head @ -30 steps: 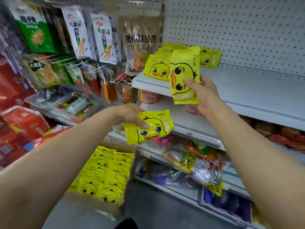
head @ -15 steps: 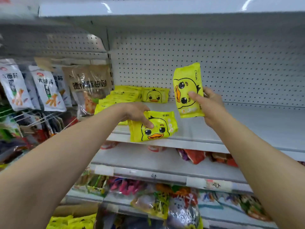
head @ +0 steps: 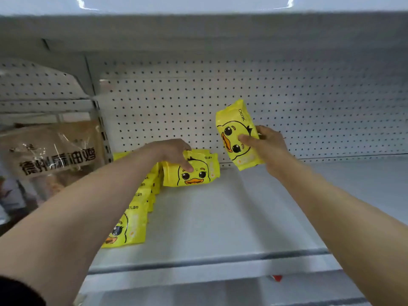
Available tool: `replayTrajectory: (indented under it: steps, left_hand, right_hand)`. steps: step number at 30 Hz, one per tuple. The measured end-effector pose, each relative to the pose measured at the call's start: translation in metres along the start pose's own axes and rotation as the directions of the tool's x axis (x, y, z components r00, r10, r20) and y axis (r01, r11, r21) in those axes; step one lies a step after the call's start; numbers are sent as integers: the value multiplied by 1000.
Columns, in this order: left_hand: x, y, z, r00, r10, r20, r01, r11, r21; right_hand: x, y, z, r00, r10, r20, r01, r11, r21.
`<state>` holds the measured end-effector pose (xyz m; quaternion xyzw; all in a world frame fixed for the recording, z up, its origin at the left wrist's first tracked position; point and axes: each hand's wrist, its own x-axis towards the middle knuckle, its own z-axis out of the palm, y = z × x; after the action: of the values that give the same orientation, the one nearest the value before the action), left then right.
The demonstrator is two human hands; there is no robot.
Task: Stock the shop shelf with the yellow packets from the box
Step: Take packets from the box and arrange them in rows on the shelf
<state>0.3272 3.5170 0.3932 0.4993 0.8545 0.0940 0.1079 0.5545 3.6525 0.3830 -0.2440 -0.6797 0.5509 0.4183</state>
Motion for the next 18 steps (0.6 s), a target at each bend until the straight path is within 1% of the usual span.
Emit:
replayTrajectory:
  steps: [3,8,15,18]
  left_hand:
    - [24,-9,4,1000,20,-6,-20,997,70]
    - [54,-28,17,998,58,6,-58,992,112]
    - [72,-49,24,996,72,-53,-67,994,83]
    - [72,-53,27,994,75,-75,-68,993,98]
  right_hand:
    - [17,7,8,1000,16,-2,-16,1000,-6]
    - [36,14,16,1000,17,-7,-17,999,-40]
    - [55,26,24,999,39,1,-39,997,-72]
    - [60,28,29,999,43,16,-42,996,-79]
